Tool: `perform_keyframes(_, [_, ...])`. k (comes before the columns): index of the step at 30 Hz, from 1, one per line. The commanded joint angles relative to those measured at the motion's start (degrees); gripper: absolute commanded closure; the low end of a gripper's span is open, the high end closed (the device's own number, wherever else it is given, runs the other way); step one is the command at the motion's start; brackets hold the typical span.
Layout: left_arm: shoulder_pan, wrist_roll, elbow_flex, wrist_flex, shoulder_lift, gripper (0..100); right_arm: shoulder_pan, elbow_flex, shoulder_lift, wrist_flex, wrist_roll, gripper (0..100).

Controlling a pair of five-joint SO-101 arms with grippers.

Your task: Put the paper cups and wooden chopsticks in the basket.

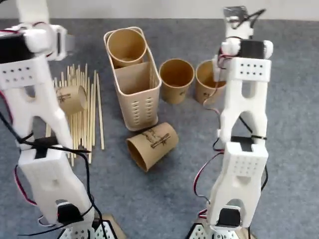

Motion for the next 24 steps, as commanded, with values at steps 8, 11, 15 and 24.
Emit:
perform_keyframes(8, [-5.8,-0.4,-1.6,0.3,-2.6,75,1.5,-2.2,9.5,-9.1,0.4,96.1])
perform_keyframes(11, [-6.2,-0.4,-1.6,0.3,-2.6,75,1.5,-2.2,11.4,-10.0,0.6,96.1])
perform_keyframes(15, [-6.2,-0.4,-1.6,0.3,-2.6,75,1.6,-2.2,11.8,-10.1,0.4,99.6])
perform_keyframes(24, [-6.2,-0.4,-1.6,0.2,-2.6,75,-3.8,-25.3,-6.3,-1.4,-2.8,99.3])
